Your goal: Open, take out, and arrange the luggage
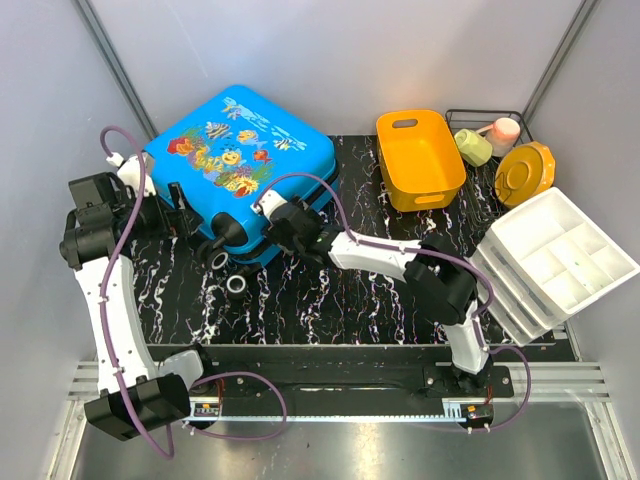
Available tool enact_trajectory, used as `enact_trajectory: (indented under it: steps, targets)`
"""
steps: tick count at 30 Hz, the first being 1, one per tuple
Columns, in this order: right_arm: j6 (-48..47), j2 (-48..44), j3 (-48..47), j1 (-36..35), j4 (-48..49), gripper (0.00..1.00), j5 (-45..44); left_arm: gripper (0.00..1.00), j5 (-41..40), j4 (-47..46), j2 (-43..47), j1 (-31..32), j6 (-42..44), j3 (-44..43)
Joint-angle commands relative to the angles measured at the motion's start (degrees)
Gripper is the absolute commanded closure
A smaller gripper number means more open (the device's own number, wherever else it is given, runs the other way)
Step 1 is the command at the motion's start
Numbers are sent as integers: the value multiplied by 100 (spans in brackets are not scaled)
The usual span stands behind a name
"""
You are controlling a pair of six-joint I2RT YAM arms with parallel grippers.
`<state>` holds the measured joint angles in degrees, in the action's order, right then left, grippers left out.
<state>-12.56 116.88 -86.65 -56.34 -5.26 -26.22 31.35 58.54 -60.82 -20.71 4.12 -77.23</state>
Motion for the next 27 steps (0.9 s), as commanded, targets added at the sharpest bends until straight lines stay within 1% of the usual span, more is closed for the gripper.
enact_trajectory:
  steps: [1, 4, 6, 7, 10, 11, 13, 15, 17, 19, 21, 22, 23, 27]
  targets:
    - [-633, -42, -19, -141, 841, 23, -639, 1, -68, -256, 35, -21, -140, 138]
    - [-862, -78, -10, -158, 851, 28, -657, 1, -103, -265, 35, -21, -113, 156]
    - [-1029, -104, 34, -158, 851, 39, -639, 1, -147, -230, 17, -21, -61, 147]
    - [-1090, -148, 52, -150, 842, 58, -535, 1, -147, -203, 9, -30, -52, 130]
    - [-1196, -218, 131, -114, 711, 88, -297, 2, 46, 7, 35, -12, 88, 130]
    - [-1196, -236, 131, -97, 649, 100, -270, 2, 133, 208, 78, -12, 341, 129]
    - [-1179, -314, 166, -27, 552, 100, -104, 2, 301, 455, 201, 66, 720, 129]
    - [-987, -420, 228, 70, 289, 100, 124, 1, 406, 806, 289, 154, 1308, 147]
    - [-811, -543, 210, 315, -1, 100, 651, 1, 329, 1044, 360, 374, 1730, 226]
    - [-687, -631, 236, 543, -124, 100, 1142, 1, 196, 1036, 378, 628, 1959, 375]
    - [-661, -701, 280, 693, -160, 100, 1495, 1, 100, 879, 360, 787, 2022, 507]
    - [-643, -728, 298, 755, -160, 100, 1810, 1, 29, 774, 299, 857, 1953, 542]
    - [-634, -719, 315, 878, -151, 100, 1935, 1, -128, 607, 246, 936, 1926, 569]
    - [-590, -728, 316, 1080, -72, 100, 2428, 1, -463, 518, -193, 1498, 1952, 622]
